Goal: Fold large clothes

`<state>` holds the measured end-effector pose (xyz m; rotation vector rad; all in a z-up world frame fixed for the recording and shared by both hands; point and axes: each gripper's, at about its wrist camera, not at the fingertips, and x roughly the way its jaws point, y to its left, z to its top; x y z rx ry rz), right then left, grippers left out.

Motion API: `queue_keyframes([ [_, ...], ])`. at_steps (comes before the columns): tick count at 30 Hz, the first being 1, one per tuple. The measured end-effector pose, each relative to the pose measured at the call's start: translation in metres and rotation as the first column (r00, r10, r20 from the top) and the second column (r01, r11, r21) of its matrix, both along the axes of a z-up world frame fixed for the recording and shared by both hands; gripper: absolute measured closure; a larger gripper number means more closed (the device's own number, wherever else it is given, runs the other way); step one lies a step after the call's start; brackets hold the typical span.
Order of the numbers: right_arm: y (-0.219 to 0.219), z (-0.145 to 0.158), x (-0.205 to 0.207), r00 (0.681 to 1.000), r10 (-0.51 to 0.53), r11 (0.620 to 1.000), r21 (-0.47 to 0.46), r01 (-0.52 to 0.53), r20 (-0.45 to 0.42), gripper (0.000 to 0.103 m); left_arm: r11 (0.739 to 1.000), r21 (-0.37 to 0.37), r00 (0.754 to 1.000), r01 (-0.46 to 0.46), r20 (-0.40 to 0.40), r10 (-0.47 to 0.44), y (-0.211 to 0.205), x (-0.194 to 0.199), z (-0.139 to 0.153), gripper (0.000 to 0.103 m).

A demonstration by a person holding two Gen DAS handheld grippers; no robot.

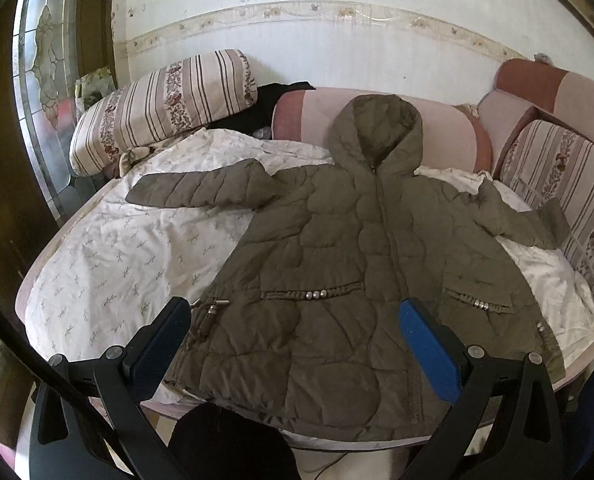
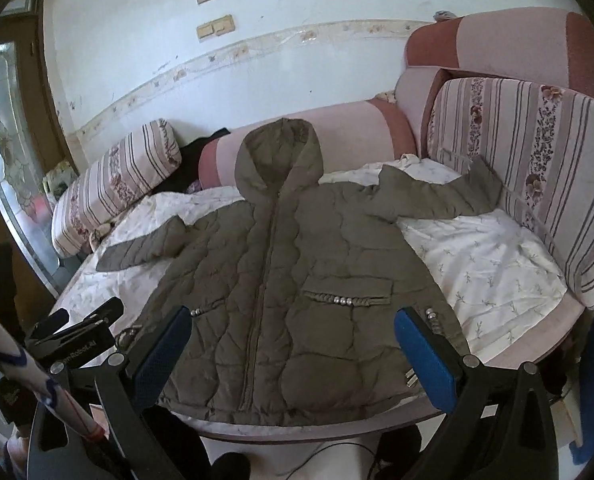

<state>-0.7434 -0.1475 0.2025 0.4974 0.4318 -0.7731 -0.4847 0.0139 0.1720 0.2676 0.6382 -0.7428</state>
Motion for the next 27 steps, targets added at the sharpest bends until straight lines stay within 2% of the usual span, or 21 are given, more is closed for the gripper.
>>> queue_keyframes([
  [14,0.001,-0.012,0.018,0.997,0.046,0.999,-0.01,-0.047,-0.056,0.0,0.999,0.039,1.0,-0.005,-0.022,0.006,-0.009,0.011,-0.016,0.0],
  [27,0.002,-0.019,0.022,0.996,0.053,0.999,-0.007,-0.053,-0.072,0.0,0.999,0.038,1.0,-0.005,-0.018,0.005,-0.007,0.011,-0.018,0.0],
])
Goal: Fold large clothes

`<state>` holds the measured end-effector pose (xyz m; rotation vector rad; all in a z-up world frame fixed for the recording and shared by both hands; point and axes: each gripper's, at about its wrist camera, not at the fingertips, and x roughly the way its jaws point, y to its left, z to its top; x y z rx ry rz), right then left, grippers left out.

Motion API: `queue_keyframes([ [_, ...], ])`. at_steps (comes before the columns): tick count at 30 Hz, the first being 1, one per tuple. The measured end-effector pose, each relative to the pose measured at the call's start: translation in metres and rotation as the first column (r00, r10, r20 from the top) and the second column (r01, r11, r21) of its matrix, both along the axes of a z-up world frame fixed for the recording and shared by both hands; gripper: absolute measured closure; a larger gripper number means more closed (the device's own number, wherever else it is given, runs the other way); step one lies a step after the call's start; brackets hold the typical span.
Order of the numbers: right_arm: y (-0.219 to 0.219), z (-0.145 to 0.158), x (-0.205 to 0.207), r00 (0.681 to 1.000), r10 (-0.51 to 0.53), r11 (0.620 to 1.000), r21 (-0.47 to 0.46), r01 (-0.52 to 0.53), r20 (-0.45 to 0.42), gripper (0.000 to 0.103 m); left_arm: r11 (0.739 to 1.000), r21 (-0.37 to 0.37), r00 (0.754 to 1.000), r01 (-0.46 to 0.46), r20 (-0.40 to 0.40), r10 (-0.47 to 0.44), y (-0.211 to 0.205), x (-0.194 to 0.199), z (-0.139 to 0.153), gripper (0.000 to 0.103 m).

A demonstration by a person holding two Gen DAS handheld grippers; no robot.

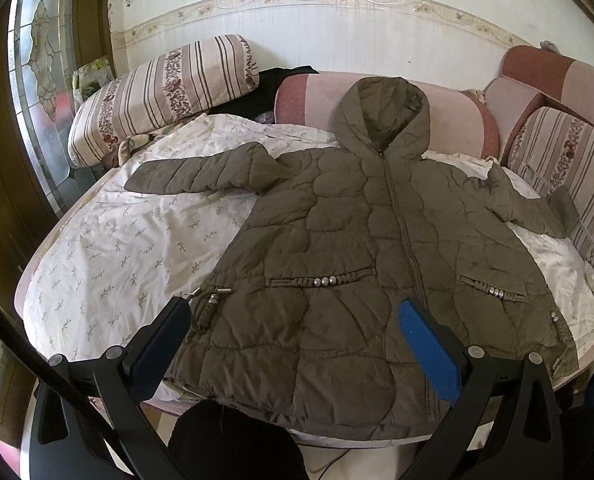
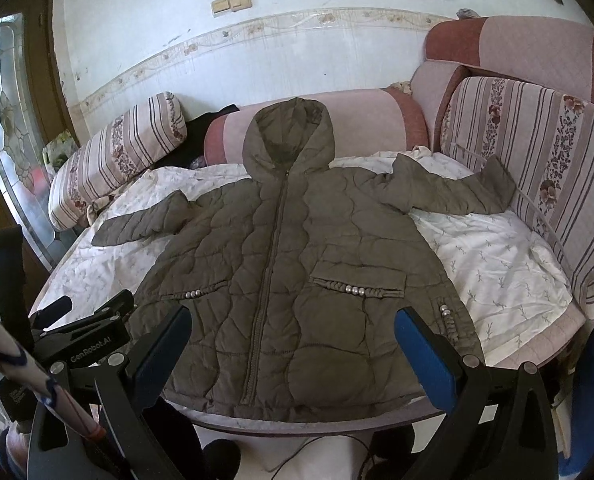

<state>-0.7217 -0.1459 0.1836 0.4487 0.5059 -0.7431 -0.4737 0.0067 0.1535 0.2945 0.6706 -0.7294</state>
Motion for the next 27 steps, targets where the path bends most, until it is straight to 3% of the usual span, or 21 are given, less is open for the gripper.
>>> queue_keyframes([
  [20,-0.002,-0.007,-0.006,1.0,0.005,1.0,0.005,-0.004,-0.007,0.0,1.0,0.0,1.0,0.001,0.001,-0.001,-0.003,0.0,-0.002,0.0],
  [27,-0.013,-0.011,-0.006,1.0,0.01,0.998,0.063,-0.01,-0.004,0.0,1.0,0.025,1.0,0.02,-0.013,-0.019,-0.002,-0.001,-0.004,0.0],
])
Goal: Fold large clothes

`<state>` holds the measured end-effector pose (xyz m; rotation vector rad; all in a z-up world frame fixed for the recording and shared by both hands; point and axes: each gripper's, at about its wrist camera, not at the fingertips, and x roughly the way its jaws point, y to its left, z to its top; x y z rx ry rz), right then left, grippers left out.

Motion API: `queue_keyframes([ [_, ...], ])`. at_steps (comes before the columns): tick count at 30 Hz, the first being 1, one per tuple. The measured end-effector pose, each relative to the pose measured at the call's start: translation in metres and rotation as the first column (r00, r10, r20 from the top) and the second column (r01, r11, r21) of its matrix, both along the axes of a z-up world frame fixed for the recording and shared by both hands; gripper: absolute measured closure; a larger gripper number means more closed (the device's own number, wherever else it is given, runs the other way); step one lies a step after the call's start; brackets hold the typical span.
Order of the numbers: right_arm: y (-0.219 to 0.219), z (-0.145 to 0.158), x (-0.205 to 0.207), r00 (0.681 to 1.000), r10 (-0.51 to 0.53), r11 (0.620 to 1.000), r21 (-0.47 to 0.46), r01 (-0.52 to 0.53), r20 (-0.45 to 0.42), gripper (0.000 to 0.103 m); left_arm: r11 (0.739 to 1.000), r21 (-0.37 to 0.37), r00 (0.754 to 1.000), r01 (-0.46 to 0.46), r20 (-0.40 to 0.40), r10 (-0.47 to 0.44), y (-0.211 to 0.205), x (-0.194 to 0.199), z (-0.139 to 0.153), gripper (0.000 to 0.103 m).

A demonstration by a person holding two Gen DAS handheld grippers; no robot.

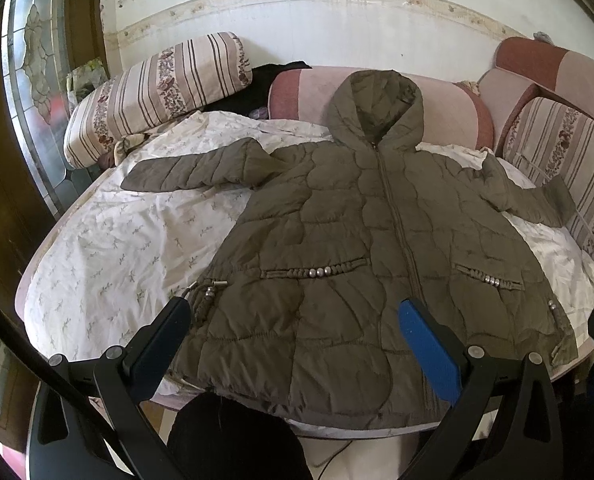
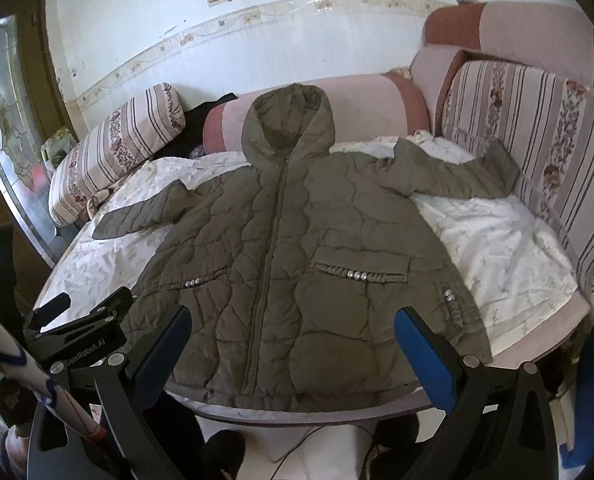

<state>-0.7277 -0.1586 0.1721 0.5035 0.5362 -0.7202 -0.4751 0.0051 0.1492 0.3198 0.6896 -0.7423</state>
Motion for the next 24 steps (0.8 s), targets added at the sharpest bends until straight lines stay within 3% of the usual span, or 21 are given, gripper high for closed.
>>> queue_keyframes([
  [13,-0.028,0.003,-0.021,0.997,-0.05,0.998,0.041,0.048,0.052,0.0,0.999,0.014,0.999,-0.03,0.021,0.029,0.001,0.005,0.02,0.0],
  [19,-0.054,-0.007,-0.024,0.994,-0.101,0.992,0.076,0.097,0.039,0.0,1.0,0.018,1.0,-0.013,0.015,0.013,-0.043,0.025,0.017,0.0],
  [24,-0.086,-0.023,-0.026,0.984,-0.176,0.978,0.11,0.176,-0.011,0.0,0.999,0.039,1.0,0.004,-0.008,-0.004,-0.108,0.045,0.0,0.0],
])
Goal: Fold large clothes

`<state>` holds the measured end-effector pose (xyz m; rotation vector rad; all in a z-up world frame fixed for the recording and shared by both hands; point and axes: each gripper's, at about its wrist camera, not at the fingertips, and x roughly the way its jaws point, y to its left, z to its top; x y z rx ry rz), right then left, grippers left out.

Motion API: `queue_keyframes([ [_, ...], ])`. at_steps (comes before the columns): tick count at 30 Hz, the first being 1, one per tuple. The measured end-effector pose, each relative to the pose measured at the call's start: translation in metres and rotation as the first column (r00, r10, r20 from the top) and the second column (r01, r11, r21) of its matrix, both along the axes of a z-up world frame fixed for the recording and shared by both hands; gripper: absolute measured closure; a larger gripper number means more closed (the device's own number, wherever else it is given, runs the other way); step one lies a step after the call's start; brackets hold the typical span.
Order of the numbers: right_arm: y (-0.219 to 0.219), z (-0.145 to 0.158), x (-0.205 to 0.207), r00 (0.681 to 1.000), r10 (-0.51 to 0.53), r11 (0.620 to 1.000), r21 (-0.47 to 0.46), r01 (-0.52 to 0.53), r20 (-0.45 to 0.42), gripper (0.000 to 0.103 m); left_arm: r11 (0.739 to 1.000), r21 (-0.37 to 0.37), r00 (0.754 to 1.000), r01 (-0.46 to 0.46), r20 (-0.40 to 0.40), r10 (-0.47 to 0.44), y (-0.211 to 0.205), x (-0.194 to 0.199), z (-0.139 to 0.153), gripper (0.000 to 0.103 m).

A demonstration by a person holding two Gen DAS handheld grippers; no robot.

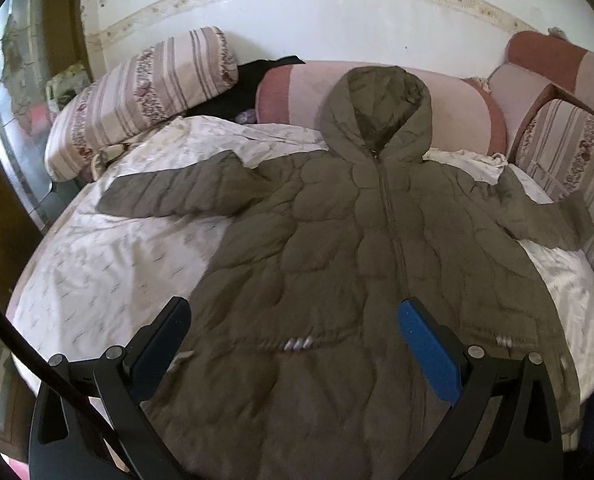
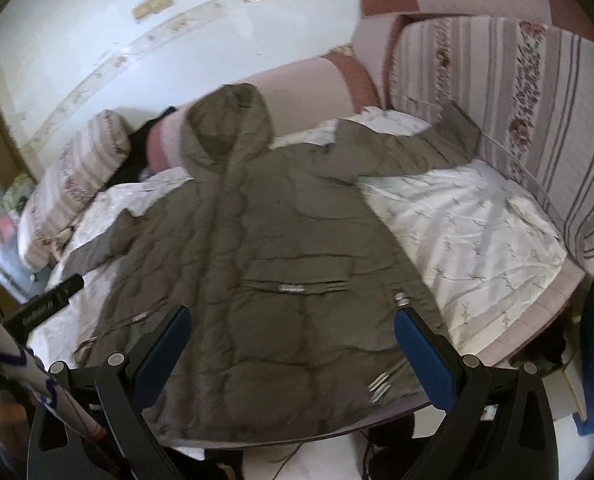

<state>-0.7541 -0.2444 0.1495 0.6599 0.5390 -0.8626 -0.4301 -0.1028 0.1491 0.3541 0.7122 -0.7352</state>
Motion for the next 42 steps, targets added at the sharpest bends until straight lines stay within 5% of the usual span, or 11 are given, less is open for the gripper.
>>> queue_keyframes([
  [8,-0.061,-0.02,-0.004,0.992,-0.117,0.991,0.064,0.119,-0.042,0.0,0.999,0.033,0.995,-0.009,-0.097,0.012,-0.103,0.032,-0.049,0.0],
  [13,-0.096,-0.03,-0.01,0.983,-0.176,0.979,0.093,0.18,-0.048,0.0,0.992,0.125,0.996,0.028,-0.087,-0.017,-0.137,0.036,-0.091,0.0],
  [25,-0.245,-0.029,-0.047,0.938,-0.343,0.938,0.044,0.345,-0.053,0.0,0.992,0.123,0.996,0.018,-0.093,-0.007,-0.137,0.05,-0.093,0.0],
  [29,-0.306,-0.042,-0.067,0.912,-0.407,0.908,0.09,0.41,-0.046,0.002,0.991,0.13,0.995,0.019,-0.096,-0.007,-0.139,0.051,-0.096,0.0],
  [42,-0.422,-0.083,-0.07,0.861,-0.473,0.868,0.069,0.492,-0.186,0.024,0.987,0.154,0.997,0.046,-0.072,-0.035,-0.151,0.049,-0.104,0.0],
])
